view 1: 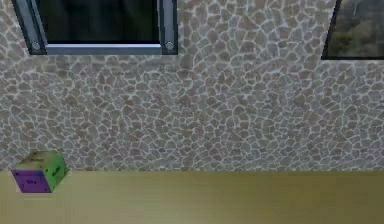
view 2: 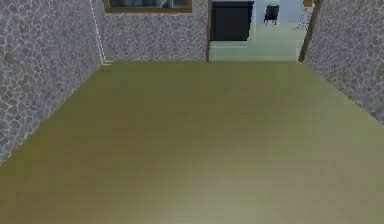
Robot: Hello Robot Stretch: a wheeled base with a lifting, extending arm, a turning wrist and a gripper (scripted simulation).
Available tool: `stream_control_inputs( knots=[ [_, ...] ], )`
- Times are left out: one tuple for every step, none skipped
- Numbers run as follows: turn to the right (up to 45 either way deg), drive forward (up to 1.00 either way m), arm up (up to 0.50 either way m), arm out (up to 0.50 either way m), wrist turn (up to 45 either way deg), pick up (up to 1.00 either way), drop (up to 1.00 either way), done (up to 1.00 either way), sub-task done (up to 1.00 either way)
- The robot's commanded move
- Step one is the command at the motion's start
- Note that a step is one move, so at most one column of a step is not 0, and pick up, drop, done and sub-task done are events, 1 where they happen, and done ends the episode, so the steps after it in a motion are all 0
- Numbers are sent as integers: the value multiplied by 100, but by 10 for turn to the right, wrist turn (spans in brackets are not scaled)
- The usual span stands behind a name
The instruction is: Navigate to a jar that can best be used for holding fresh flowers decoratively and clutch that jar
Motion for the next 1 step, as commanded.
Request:
stream_control_inputs(
  knots=[
    [450,0,0,0,0,0,0,0,0]
  ],
)
